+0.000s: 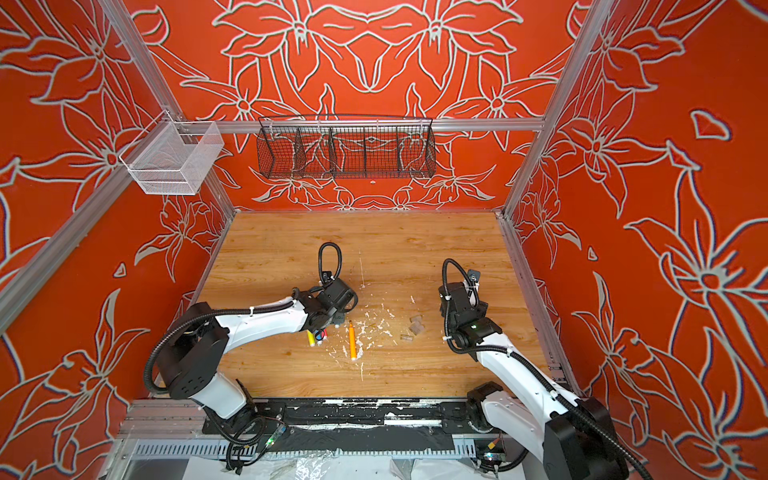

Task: Insert the pens into the pen caps
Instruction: 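Release the capped purple marker by the green marker while the right arm withdraws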

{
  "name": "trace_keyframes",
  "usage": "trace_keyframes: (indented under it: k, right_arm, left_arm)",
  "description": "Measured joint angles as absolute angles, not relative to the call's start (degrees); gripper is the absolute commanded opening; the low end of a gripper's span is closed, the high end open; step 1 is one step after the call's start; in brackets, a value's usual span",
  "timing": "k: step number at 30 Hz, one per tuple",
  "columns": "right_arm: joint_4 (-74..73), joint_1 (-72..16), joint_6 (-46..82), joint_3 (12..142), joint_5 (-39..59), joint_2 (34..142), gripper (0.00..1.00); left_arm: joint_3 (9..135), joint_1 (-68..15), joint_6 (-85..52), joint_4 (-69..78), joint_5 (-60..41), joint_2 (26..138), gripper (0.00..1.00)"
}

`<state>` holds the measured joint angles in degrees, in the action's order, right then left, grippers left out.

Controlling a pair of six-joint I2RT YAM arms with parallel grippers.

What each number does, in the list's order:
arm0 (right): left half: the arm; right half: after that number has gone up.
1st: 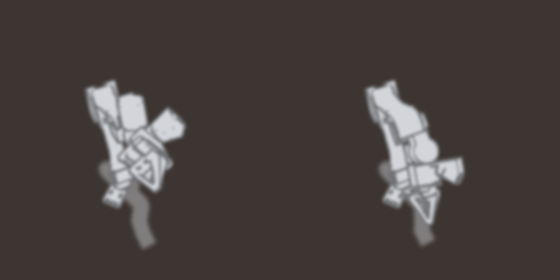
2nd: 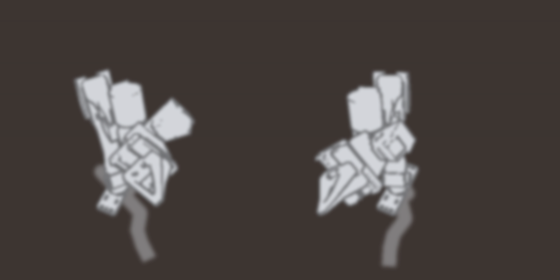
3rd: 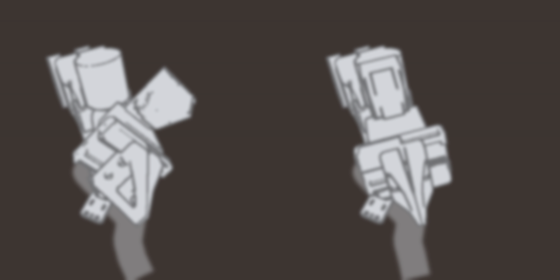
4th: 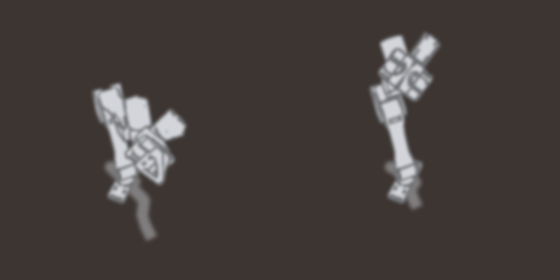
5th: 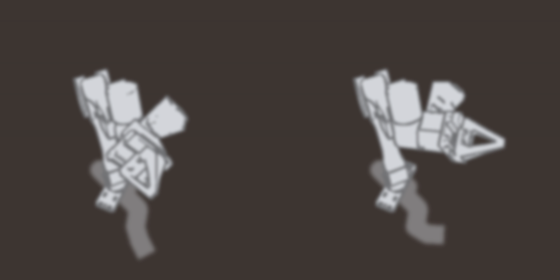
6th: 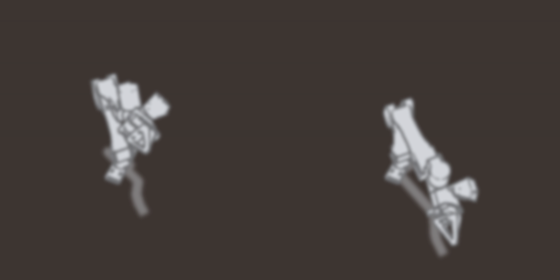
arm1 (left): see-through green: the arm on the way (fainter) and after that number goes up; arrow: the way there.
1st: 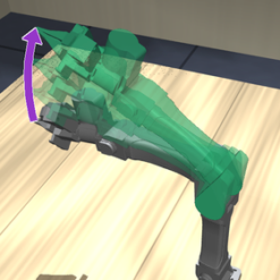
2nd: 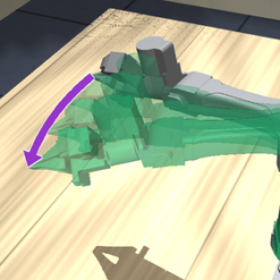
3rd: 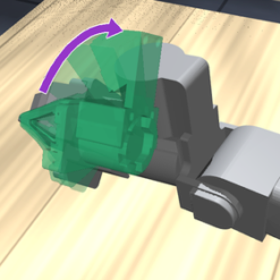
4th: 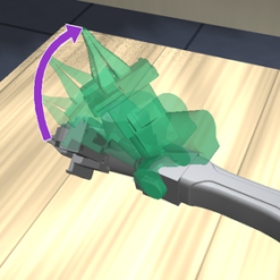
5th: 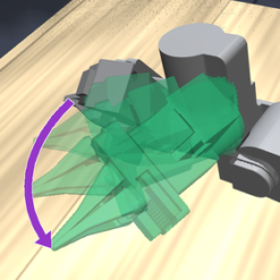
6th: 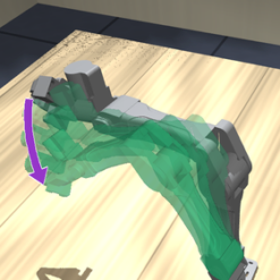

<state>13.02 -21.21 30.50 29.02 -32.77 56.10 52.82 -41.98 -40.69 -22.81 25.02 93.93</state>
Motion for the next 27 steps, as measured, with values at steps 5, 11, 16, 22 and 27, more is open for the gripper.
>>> trace_keyframes:
  k: [5, 11, 16, 22, 27]
  right_arm:
    - [12.43, -21.21, 30.50, 28.73, -32.73, 53.34, 0.76]
    - [11.92, -21.21, 30.50, 27.79, -32.69, 51.62, 0.76]
    - [11.92, -21.21, 30.50, 27.68, -32.49, 51.62, 0.76]
    - [11.92, -21.21, 30.50, 27.68, -32.47, 51.68, 0.77]
    - [11.86, -21.21, 30.59, 27.68, -32.47, 52.47, 0.76]
  left_arm:
    - [52.82, -41.47, -40.69, -22.15, 23.88, 96.66, 0.00]
    - [52.82, -41.19, -40.69, -21.47, 22.83, 97.25, 0.17]
    - [52.95, -41.19, -40.38, -21.32, 22.61, 97.25, 0.29]
    - [53.60, -41.19, -40.05, -21.56, 22.61, 97.23, 0.33]
    - [54.63, -41.19, -40.07, -22.85, 22.57, 95.72, 0.33]
